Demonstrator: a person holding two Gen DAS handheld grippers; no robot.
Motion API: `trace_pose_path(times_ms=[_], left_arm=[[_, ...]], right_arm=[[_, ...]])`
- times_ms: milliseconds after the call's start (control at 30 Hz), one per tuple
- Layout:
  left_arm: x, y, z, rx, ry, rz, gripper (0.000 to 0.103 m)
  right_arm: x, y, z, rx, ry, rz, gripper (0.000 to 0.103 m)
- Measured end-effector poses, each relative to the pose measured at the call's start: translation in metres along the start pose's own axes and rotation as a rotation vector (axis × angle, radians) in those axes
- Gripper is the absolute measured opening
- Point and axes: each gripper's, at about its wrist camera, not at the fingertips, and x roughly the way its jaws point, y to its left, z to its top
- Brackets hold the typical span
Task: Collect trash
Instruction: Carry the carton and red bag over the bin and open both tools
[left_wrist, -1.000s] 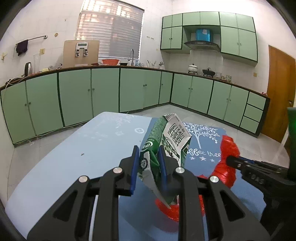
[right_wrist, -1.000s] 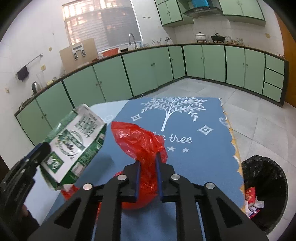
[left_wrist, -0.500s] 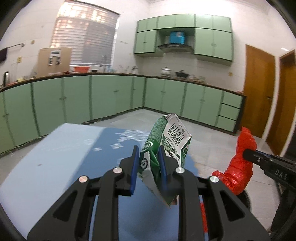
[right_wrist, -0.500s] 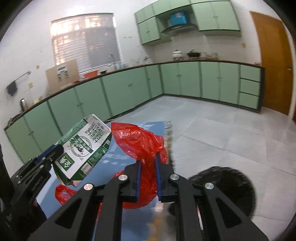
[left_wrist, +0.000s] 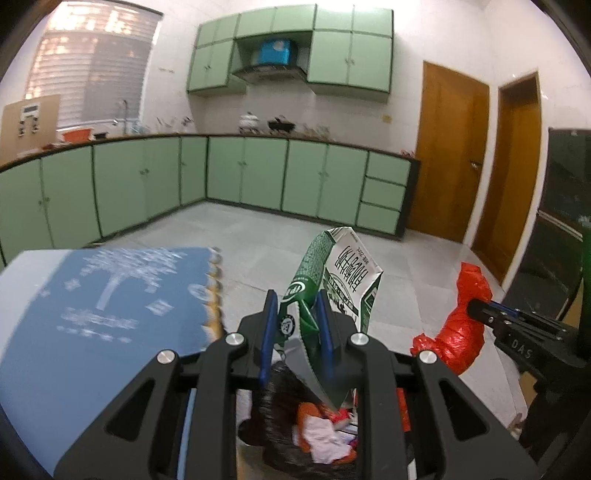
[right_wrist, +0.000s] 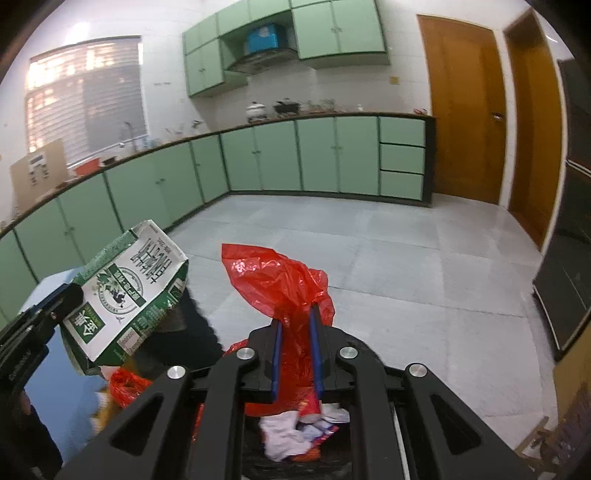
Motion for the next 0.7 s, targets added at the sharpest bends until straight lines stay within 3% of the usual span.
trace_pose_path(times_ms=[300,567,700], left_arm=[[0.088,-0.034,-0.040,0.048,0.152,0.005,0.020],[0.143,-0.041,-0.072,0.081,0.283,0.015,0.021],[0.165,-0.041,-0.075,0.057,0.354,-0.004,0.022]], right_arm=[[0.065,-0.052,-0.027,0.024,0.073,-0.071,0.013],[0.112,-0.066,-0.055,0.019,0.147,-0.060,0.013],[0.132,-0.068,-0.064,0.019,0.186,-0.038,0.019]])
